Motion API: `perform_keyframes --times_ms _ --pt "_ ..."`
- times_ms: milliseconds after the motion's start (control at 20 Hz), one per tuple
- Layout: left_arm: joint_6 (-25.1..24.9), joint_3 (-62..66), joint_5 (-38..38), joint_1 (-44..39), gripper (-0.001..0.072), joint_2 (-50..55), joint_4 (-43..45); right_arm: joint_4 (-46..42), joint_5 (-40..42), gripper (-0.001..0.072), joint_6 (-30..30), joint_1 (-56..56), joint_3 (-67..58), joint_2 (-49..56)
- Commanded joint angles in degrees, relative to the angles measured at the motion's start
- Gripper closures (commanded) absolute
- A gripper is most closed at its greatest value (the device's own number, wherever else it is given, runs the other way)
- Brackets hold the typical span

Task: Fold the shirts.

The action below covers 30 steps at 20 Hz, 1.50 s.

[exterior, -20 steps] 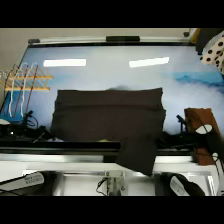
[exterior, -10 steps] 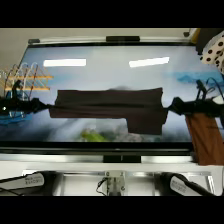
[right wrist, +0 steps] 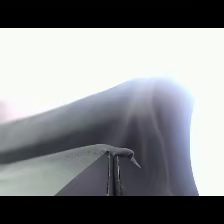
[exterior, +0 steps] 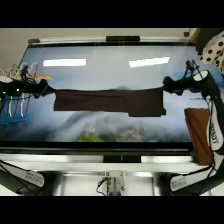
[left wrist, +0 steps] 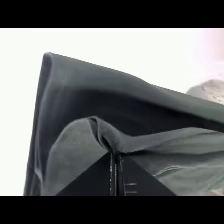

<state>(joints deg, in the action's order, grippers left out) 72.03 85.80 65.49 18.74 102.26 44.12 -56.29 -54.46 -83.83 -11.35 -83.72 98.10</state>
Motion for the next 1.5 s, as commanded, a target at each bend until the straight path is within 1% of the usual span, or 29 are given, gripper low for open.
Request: perform_keyframes --times_ms 0,200,350,400,450,500,550,600,700,750,800,900,950,1050,1100,1250,1450 --pt "2.2 2.0 1.0 -0.9 0.0675 5.4 0.0 0.1 5.5 0.0634 -0.8 0.5 -2.2 4.1" --pt "2.4 2.0 2.3 -0.9 0.0675 7.7 0.0 1.3 7.5 0.0634 2.1 0.9 -2.2 5.3" --pt "2.4 2.0 2.5 -0.9 0.0669 8.0 0.0 1.2 11.2 0.0633 3.0 3.1 -2.2 5.3" --pt "2.4 2.0 2.5 -0.9 0.0621 8.0 -0.1 0.9 11.7 0.0607 3.1 3.9 -2.2 5.3" --pt "2.4 2.0 2.8 -0.9 0.0498 8.0 -0.5 0.6 11.4 0.0604 3.1 4.5 -2.2 5.3" --pt "2.4 2.2 3.8 -0.9 0.0298 7.9 -1.0 0.6 10.5 0.0403 3.7 4.6 -2.2 5.1" --pt "2.2 3.0 5.6 -0.6 0.0175 7.8 -1.1 0.6 8.4 0.012 6.1 4.6 -2.2 4.5" --pt "2.2 4.4 8.1 -0.3 0.0167 7.8 -1.1 -0.6 5.6 0.0078 8.4 3.8 -2.2 3.4" --pt "2.2 8.2 13.5 0.3 0.0168 7.8 -1.1 -5.7 -0.6 0.0066 8.3 1.0 -2.2 1.0" --pt "2.2 10.0 16.8 0.3 0.0169 7.7 -1.1 -7.3 -4.2 0.0035 7.3 -0.7 -2.2 0.6" --pt "2.2 11.0 19.0 0.1 0.0171 7.3 -1.1 -7.1 -7.9 0.0035 7.3 -2.3 -2.2 0.8" --pt "2.3 11.3 19.8 -0.7 0.019 5.4 -1.0 -6.2 -13.2 0.0035 8.2 -4.2 -2.2 2.2" --pt "2.3 11.3 19.6 -1.2 0.0208 4.4 -1.0 -5.3 -14.3 0.0035 9.6 -4.3 -2.2 3.0" --pt "2.2 11.3 19.6 -2.4 0.0208 2.4 -1.1 -4.5 -14.0 0.0035 11.2 -4.1 -2.2 4.5" --pt "2.2 11.3 19.6 -3.0 0.0208 1.6 -1.0 -3.5 -13.5 0.0021 11.5 -4.1 -2.2 5.4" --pt "2.2 11.3 19.6 -4.7 0.0208 -0.4 -1.1 0.5 -12.0 0.0021 12.2 -4.0 -2.2 8.0" --pt "2.2 11.3 19.6 -6.6 0.0209 -1.9 -1.1 0.7 -11.8 0.0024 12.2 -1.3 -2.2 11.2"
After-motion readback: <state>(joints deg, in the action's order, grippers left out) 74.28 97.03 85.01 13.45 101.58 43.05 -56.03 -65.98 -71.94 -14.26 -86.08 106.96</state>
